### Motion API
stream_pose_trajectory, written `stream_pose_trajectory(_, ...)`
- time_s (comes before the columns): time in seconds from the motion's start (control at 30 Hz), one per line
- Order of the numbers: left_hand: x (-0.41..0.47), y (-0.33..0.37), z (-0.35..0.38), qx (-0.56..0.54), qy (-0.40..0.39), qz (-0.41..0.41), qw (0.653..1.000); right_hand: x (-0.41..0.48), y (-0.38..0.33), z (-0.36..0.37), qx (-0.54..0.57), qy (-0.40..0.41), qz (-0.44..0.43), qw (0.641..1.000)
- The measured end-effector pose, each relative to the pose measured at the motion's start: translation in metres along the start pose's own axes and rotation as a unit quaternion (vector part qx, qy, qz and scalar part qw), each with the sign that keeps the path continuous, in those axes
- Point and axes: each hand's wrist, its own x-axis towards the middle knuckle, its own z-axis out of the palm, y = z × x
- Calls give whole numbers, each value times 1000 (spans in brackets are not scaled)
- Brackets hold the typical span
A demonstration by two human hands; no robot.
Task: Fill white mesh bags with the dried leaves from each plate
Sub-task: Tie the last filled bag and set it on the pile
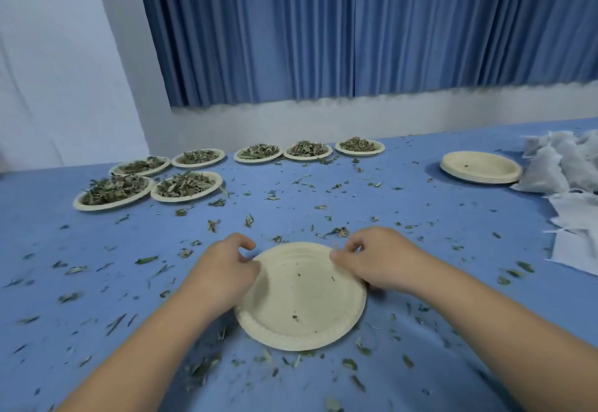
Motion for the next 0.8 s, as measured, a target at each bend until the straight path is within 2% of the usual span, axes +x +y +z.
stream_pose_trajectory(0.1,2,6,5,-16,14,-3,1000,-4,7,-2,33,-21,-1,999)
stream_pose_trajectory(0.3,32,54,26,-215,60,5,975,3,47,-44,241,33,14,970)
stream_pose_trajectory(0.37,45,80,45,-301,48,5,952,13,68,-62,264,66,44,961)
stream_pose_trajectory(0.43,58,107,64,-412,16,-6,911,27,94,-84,280,89,74,953)
stream_pose_trajectory(0.5,71,125,82,-478,0,-19,878,43,121,-109,306,114,98,940)
stream_pose_trajectory(0.53,77,128,90,-468,9,-18,884,53,134,-122,323,138,111,930)
stream_pose_trajectory(0.6,85,124,103,-368,43,15,929,75,161,-147,369,197,143,897)
stream_pose_trajectory(0.67,87,114,114,-285,66,37,955,97,185,-170,418,238,163,861)
stream_pose_trajectory(0.8,92,106,122,-277,70,42,957,131,222,-188,498,295,195,792)
